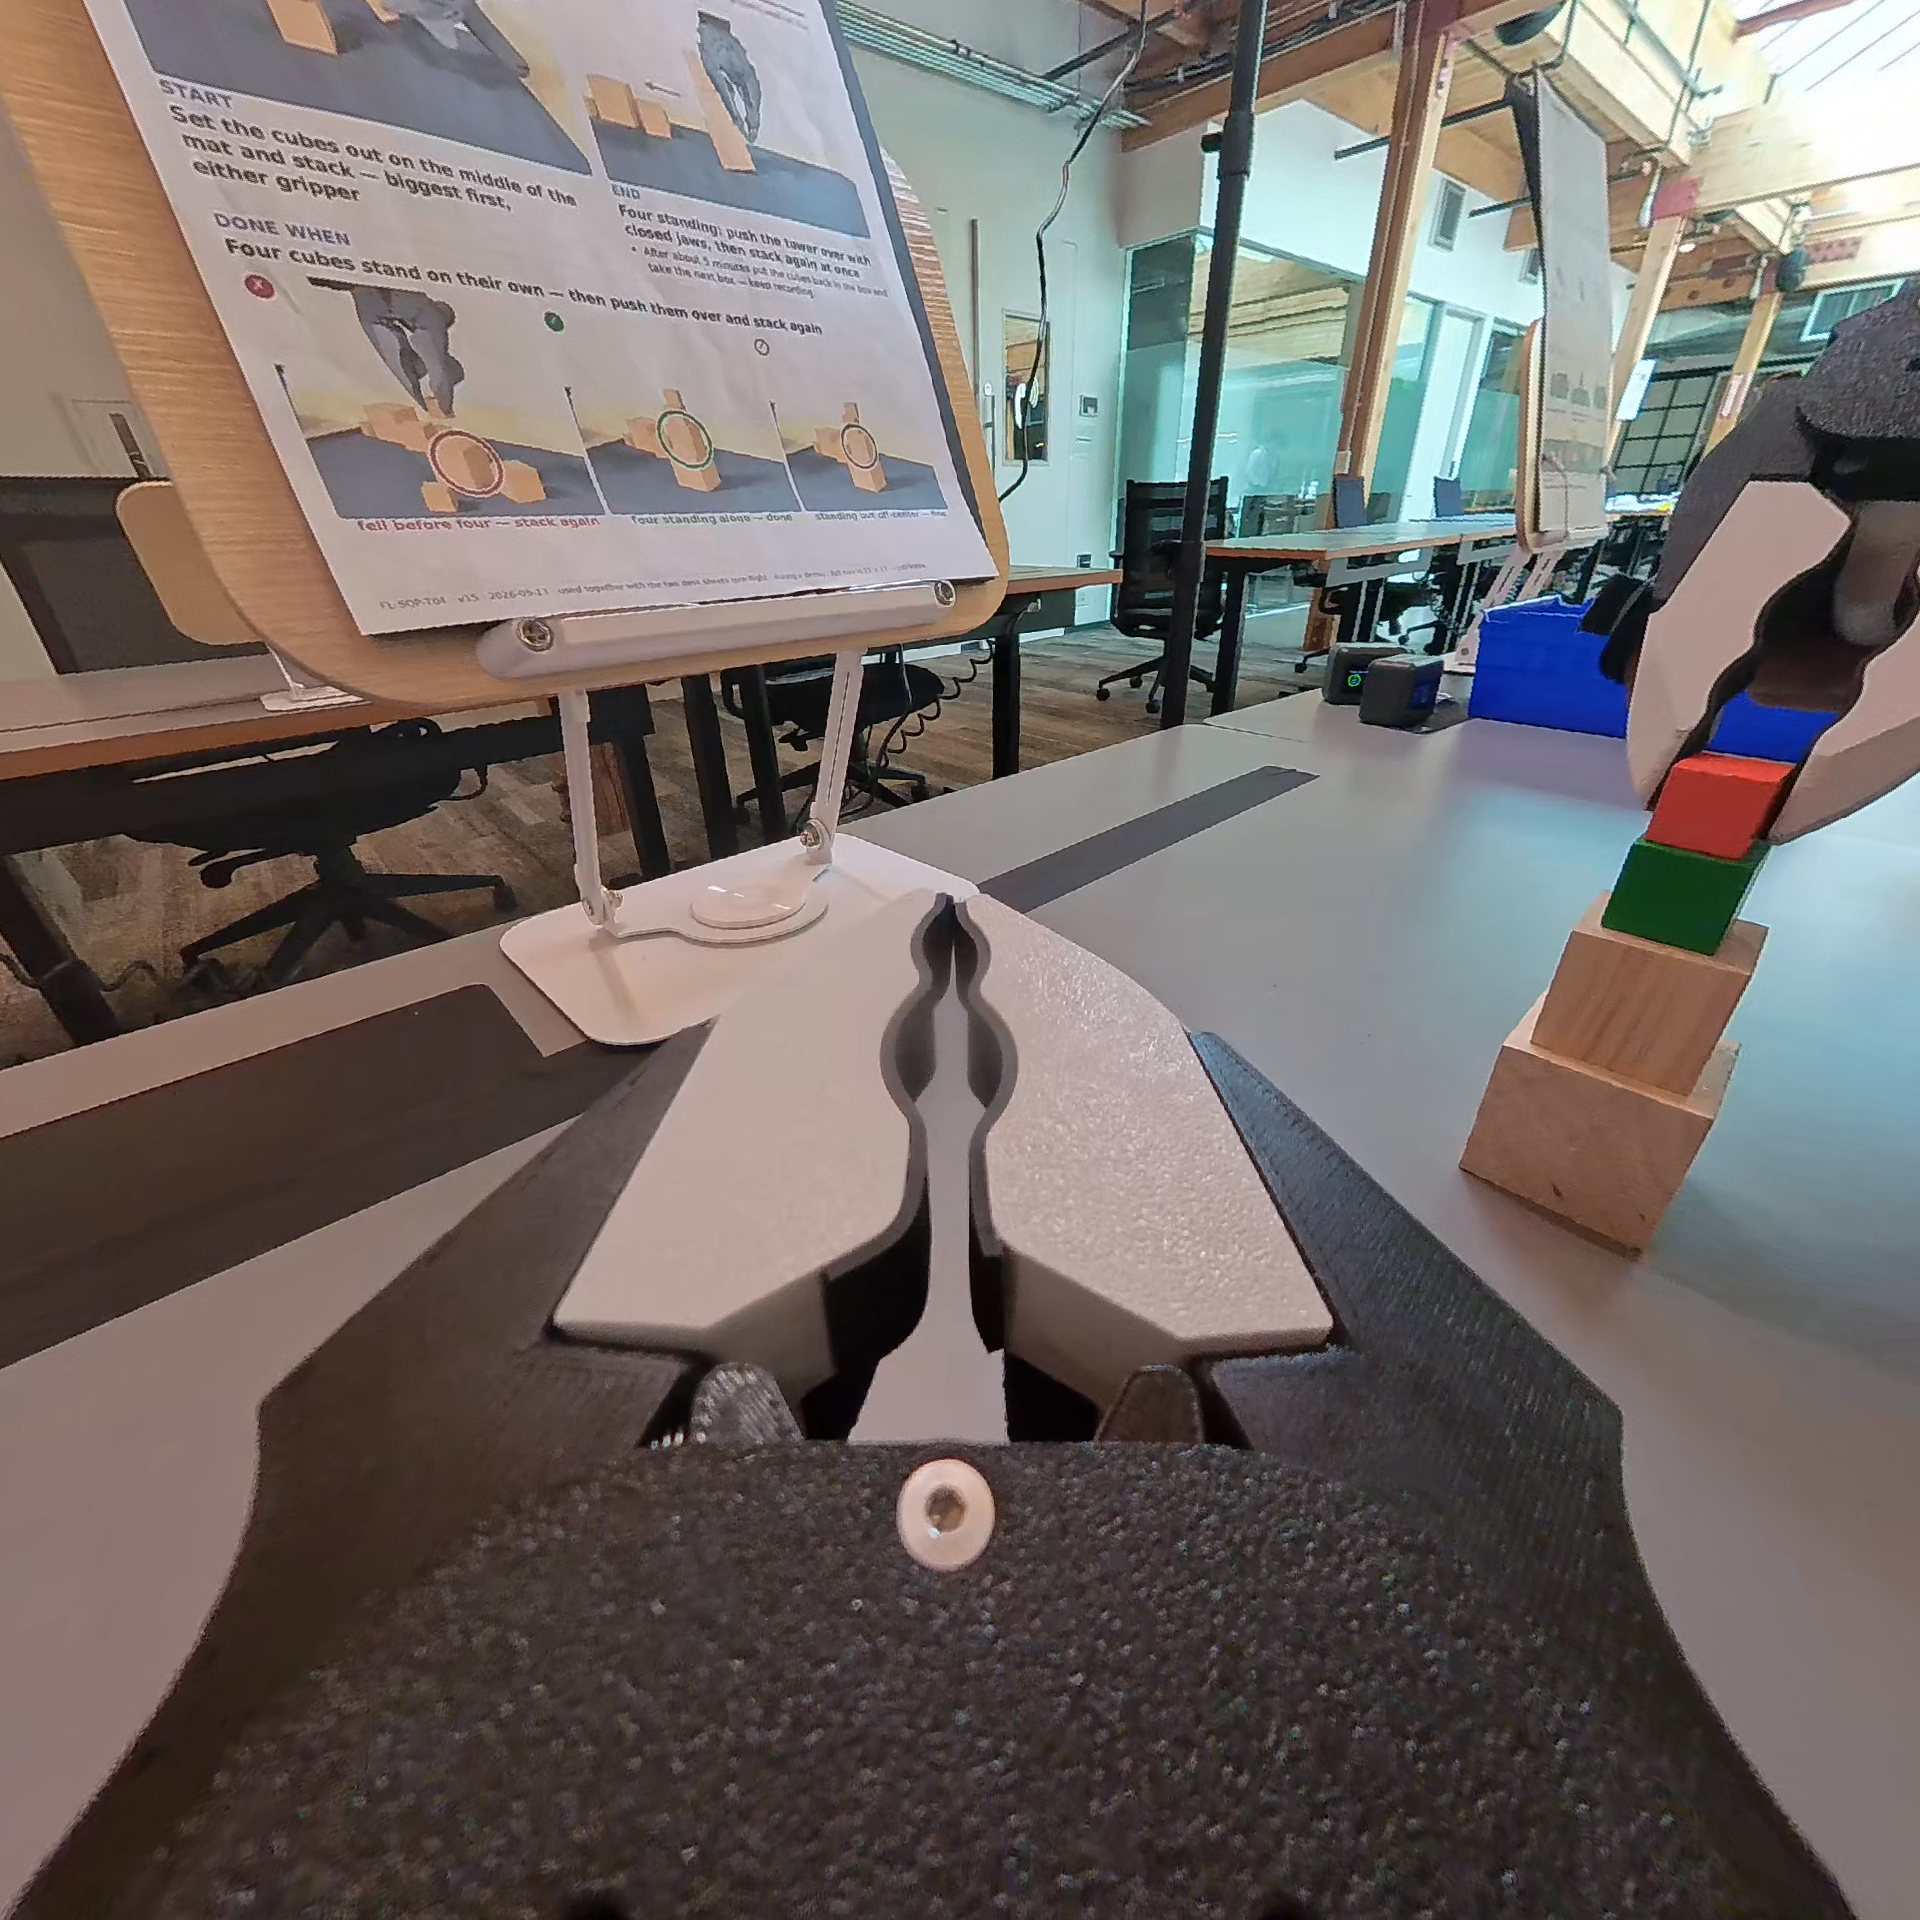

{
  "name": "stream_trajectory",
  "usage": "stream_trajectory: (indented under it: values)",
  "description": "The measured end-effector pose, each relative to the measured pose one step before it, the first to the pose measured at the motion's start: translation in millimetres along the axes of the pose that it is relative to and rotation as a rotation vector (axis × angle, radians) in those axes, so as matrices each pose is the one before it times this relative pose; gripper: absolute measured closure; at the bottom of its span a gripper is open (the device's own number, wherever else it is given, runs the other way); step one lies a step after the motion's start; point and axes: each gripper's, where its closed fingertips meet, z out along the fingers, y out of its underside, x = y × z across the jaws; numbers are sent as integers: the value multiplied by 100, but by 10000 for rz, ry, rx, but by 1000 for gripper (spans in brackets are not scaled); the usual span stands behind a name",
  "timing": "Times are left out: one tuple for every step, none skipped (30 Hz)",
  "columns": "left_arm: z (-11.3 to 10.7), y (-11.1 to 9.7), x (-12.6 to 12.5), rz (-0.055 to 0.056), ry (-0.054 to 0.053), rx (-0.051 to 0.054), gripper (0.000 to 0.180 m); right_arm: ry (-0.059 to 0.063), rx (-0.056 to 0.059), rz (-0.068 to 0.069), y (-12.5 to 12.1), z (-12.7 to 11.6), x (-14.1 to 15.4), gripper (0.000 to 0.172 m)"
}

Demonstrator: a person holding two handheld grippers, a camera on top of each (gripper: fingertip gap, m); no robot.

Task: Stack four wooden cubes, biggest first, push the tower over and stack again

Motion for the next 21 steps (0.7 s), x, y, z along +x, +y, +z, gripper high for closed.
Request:
stream_trajectory:
  values:
    - [-1, -3, 15, 3, 2, 2, 180, -8, 12, -7, 12, 10, -17, 149]
    - [6, -20, 7, -1, 5, 8, 180, -7, 7, -8, 19, 6, -6, 149]
    - [1, -20, -2, -2, 4, 8, 180, -9, 3, -9, 17, 10, -6, 149]
    - [-2, -16, -4, -3, 2, 5, 180, -14, 1, -11, 12, 15, -22, 148]
    - [12, -2, -6, -9, 6, 2, 180, 20, 8, -10, -3, -2, 23, 147]
    - [4, 16, 9, -8, 6, -4, 180, 10, 24, -15, -10, -18, -7, 145]
    - [15, 27, 22, 0, 8, -4, 180, 26, 42, -8, -38, -55, 11, 143]
    - [10, 25, 7, -3, 2, -3, 180, 61, 64, 2, -43, -116, 60, 141]
    - [7, 30, 8, -4, 2, -7, 180, 93, 106, 15, -109, -187, 98, 139]
    - [7, 30, 6, -6, -1, -7, 180, 148, 175, 31, -191, -274, 176, 136]
    - [15, 41, -5, -6, -5, -7, 180, 228, 267, 45, -310, -375, 287, 135]
    - [5, 26, -9, 0, -9, -12, 180, 264, 349, 65, -430, -471, 325, 134]
    - [-5, -11, -20, 14, -24, 8, 180, 299, 408, 108, -525, -545, 373, 134]
    - [0, -13, -7, 20, -27, 9, 180, 352, 455, 141, -589, -630, 458, 133]
    - [7, 1, -11, 11, -15, -8, 180, 395, 499, 153, -670, -690, 493, 133]
    - [24, 6, -24, 15, -31, -11, 180, 500, 516, 189, -697, -734, 635, 134]
    - [9, 13, -56, 39, -57, -18, 180, 571, 533, 217, -722, -741, 725, 135]
    - [21, 49, -62, 38, -60, -29, 180, 604, 538, 225, -693, -720, 755, 137]
    - [1, 62, -73, 16, -63, -32, 180, 707, 431, 238, -499, -633, 869, 141]
    - [0, 53, -98, 11, -78, -25, 180, 773, 281, 193, -249, -562, 943, 144]
    - [-6, 20, -100, 17, -74, -16, 180, 759, 218, 151, -111, -518, 880, 146]
